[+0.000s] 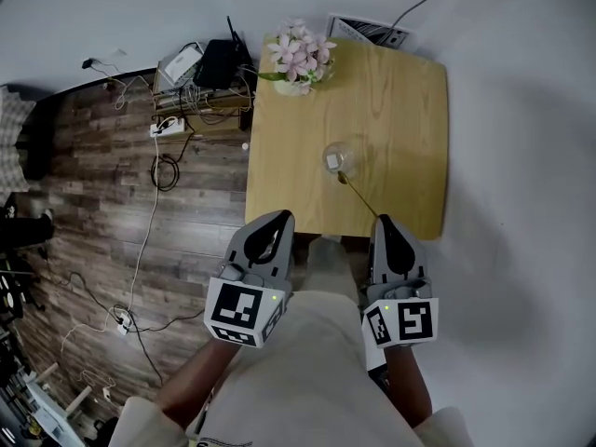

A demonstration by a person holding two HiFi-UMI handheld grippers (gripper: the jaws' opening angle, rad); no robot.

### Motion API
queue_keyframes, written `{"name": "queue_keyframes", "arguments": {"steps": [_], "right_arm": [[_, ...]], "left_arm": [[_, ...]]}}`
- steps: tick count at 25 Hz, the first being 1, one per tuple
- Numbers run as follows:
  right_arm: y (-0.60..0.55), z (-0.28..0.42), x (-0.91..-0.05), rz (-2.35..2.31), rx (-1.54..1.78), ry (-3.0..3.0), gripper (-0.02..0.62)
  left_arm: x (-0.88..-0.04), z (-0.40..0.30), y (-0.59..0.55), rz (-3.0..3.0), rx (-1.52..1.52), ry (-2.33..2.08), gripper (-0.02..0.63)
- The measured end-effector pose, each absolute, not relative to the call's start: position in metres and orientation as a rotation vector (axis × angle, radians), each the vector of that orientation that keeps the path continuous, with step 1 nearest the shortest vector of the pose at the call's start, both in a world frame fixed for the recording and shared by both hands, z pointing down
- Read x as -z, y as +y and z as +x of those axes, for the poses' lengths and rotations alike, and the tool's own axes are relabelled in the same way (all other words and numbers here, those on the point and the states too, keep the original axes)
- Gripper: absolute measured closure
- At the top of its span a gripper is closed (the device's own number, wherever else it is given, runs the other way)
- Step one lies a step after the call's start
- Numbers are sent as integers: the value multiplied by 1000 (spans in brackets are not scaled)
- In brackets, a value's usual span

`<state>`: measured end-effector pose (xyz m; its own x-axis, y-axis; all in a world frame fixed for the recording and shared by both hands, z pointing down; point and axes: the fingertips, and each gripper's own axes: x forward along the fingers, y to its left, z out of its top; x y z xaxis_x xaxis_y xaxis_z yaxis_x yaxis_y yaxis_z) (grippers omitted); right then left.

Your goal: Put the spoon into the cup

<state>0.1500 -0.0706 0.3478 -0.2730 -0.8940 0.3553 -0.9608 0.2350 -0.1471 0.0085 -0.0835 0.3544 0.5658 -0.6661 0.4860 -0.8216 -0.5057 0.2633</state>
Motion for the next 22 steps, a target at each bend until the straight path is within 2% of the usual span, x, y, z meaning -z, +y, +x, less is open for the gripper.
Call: {"name": "queue_keyframes", "arguments": {"steps": [22], "right_arm": [[-137, 140, -476, 1672, -640, -2166, 561]], "left_arm": [[-451, -2, -96, 2209, -545, -1174, 595]]}}
